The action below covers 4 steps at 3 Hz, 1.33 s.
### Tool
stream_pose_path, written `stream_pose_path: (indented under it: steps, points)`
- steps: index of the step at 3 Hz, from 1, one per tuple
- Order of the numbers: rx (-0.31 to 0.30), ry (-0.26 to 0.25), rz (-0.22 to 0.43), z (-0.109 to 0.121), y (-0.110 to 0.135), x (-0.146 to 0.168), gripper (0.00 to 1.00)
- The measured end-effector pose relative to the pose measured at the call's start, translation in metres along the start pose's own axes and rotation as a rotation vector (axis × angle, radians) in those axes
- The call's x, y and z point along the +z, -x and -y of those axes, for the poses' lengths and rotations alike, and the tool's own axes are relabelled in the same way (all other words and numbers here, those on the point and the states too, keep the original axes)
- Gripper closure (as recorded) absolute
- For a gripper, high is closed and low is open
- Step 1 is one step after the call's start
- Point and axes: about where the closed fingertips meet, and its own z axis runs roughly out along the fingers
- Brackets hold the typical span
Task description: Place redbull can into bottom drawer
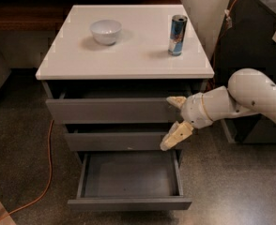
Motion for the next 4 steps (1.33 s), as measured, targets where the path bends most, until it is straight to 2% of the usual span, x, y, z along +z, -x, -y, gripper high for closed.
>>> stream_pose_path:
  steps: [1,2,3,4]
  points:
    - [-0.015,-0.015,-0.049,0.003,0.021,-0.021,0.00]
    - [-0.094,-0.079,-0.127,0.004,0.032,-0.036,0.00]
    - [-0.089,-0.068,-0.115,0.005,0.036,-0.037,0.00]
    - [-0.085,-0.068,-0.078,0.013,0.051,-0.049,0.00]
